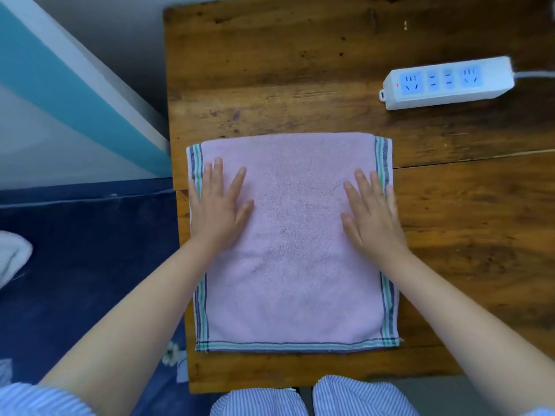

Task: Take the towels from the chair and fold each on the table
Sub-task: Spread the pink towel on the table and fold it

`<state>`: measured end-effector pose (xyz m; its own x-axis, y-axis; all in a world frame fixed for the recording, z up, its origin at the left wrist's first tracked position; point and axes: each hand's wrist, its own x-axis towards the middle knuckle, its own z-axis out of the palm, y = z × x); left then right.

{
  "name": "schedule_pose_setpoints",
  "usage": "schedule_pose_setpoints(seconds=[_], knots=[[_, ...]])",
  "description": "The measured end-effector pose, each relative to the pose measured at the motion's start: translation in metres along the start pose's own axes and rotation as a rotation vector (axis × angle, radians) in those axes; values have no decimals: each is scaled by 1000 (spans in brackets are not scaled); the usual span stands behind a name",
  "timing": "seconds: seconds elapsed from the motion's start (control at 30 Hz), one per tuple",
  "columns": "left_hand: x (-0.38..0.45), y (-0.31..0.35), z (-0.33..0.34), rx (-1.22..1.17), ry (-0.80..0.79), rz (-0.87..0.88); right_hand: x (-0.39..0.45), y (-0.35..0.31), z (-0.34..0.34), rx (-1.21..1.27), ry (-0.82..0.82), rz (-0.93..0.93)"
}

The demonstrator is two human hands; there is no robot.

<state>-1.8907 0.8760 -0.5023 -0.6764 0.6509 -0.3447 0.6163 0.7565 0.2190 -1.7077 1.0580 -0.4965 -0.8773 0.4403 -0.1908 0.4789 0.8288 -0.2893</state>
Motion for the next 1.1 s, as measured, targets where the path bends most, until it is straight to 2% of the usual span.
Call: schedule_pose_setpoints(seconds=[0.17, 0.33, 0.4, 0.47, 0.57, 0.63, 0.7, 0.77, 0.83, 0.9, 1.0, 1.1], knots=[[-67, 13, 43, -9, 25, 68, -44, -14, 30, -62, -2, -94], [-98, 18, 62, 54, -5, -9, -68, -31, 48, -182, -107, -117], [-106, 11, 65, 51, -27, -45, -74, -25, 48, -211, -74, -110], [-116, 4, 62, 34, -62, -107, -85, -16, 46, -185, -96, -36], [-144, -8, 61, 77, -95, -204, -120, 2, 42, -136, -222, 144], [-171, -12, 60, 93, -121, -241, -144, 1, 36, -169, -206, 201], [-194, -11, 63, 133, -144, -190, -164, -6, 36, -264, -113, 123], [-211, -7, 64, 127, -170, -58, -182, -15, 39, -317, -19, -30], [-224, -4, 66, 103, -169, 103, -196, -27, 40, -269, 30, -195], [-226, -3, 71, 116, -130, 231, -202, -31, 42, -202, -13, -282], [-219, -4, 75, 245, -115, 247, -203, -31, 45, -207, -39, -302], [-212, 6, 68, 398, -84, 354, -194, -37, 38, -292, -126, -310]])
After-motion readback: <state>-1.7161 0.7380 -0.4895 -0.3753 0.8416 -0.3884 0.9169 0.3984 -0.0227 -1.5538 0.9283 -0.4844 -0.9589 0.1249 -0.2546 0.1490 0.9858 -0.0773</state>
